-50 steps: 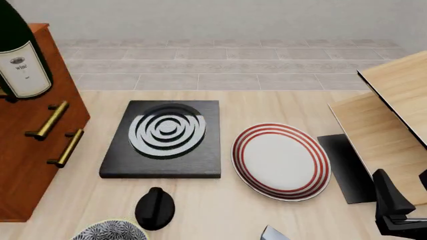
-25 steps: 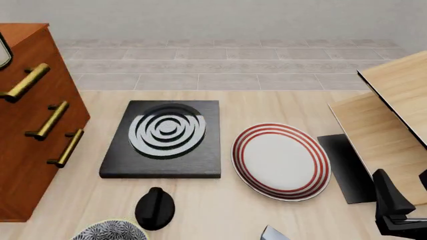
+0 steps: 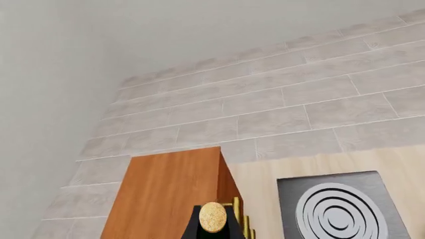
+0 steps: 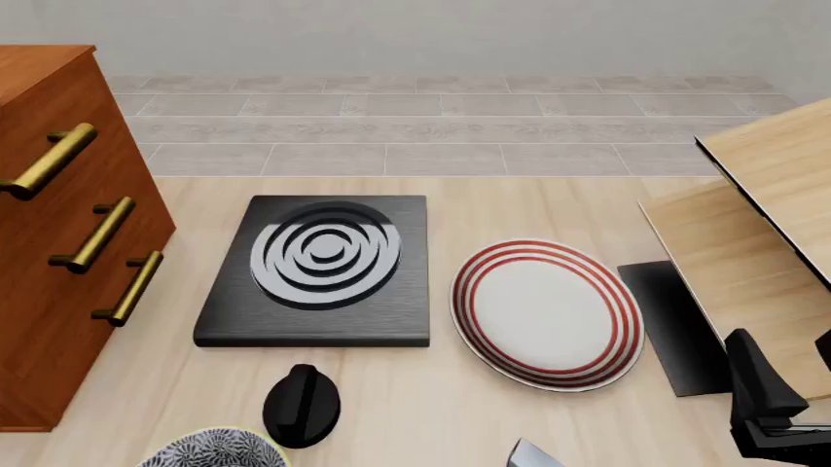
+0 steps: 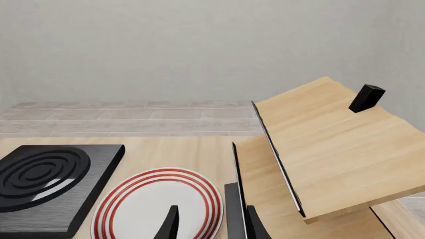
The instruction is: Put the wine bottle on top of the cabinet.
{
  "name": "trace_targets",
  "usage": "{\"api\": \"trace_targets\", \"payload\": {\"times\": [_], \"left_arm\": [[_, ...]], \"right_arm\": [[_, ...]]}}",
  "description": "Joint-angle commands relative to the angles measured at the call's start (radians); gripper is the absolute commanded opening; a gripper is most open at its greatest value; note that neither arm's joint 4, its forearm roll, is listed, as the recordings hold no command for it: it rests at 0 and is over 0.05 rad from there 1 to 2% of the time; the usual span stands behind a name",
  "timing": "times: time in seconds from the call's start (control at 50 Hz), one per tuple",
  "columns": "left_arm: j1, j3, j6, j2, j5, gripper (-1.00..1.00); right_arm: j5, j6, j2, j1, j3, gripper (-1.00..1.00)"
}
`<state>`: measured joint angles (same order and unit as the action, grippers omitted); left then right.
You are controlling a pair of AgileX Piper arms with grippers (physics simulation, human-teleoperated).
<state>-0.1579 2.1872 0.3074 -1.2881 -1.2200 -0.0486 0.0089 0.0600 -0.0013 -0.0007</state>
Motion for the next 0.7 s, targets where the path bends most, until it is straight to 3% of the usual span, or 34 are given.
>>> {"api": "trace_targets", "payload": {"times": [0.02,0.18,0.2,0.7], "left_arm": [[-0.053,0.033,0.016,-0.022,0.0,-1.0],[-0.09,0.033,0.022,-0.034,0.0,-1.0],[-0.121,0.067,0.029,-0.051,0.0,-1.0],[-0.223,-0.031,0.018,-0.065,0.0,-1.0]], "right_arm": [[0.0,0.0,0.0,0.0,0.0,1.0],[0.0,0.0,0.0,0.0,0.0,1.0],[0.0,0.0,0.0,0.0,0.0,1.0],[0.0,0.0,0.0,0.0,0.0,1.0]]}}
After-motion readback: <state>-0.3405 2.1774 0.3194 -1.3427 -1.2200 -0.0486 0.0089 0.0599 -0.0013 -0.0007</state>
